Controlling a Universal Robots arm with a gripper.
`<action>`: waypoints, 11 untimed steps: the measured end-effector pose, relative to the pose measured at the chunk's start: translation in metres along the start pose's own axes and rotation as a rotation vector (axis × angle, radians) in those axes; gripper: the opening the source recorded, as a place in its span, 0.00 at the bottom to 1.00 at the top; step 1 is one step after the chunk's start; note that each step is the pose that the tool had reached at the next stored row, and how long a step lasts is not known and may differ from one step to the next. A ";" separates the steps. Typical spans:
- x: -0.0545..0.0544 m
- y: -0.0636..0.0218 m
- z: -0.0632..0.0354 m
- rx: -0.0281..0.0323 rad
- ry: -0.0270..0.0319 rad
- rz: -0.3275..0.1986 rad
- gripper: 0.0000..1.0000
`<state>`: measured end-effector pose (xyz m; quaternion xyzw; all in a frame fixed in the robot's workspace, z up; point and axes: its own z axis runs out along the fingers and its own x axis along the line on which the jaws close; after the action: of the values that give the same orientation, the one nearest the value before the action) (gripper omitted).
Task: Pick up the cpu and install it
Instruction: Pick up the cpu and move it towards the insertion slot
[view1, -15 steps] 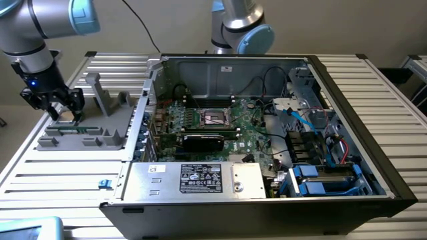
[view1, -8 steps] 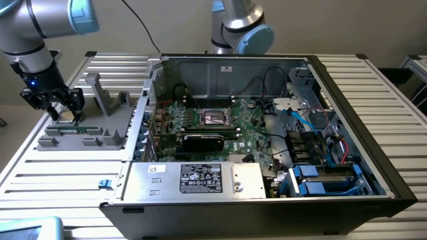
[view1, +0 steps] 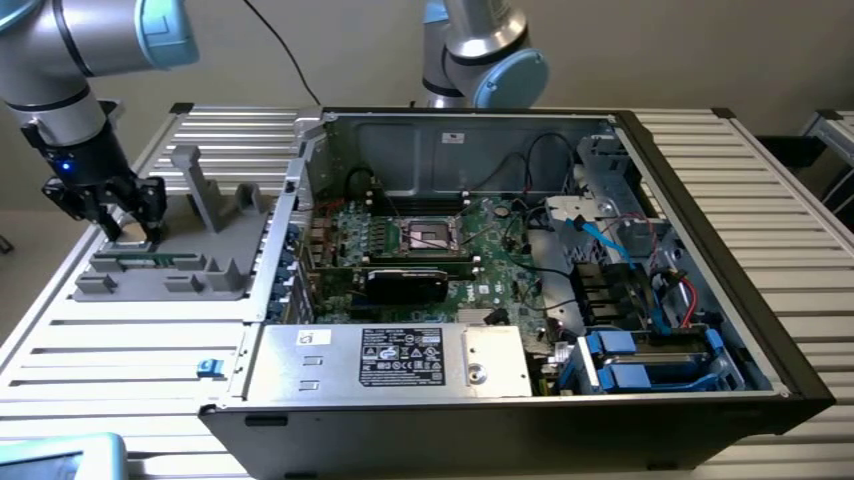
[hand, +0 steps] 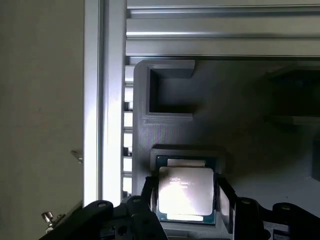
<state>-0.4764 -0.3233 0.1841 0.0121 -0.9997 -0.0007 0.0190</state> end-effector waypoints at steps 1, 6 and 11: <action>0.000 0.0000 0.0000 0.0000 0.0000 0.000 0.58; 0.000 0.0001 -0.0009 -0.0002 -0.0001 0.000 0.56; 0.001 0.0001 -0.0177 -0.0001 -0.0001 0.000 0.56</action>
<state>-0.4764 -0.3232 0.2019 0.0121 -0.9997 -0.0008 0.0189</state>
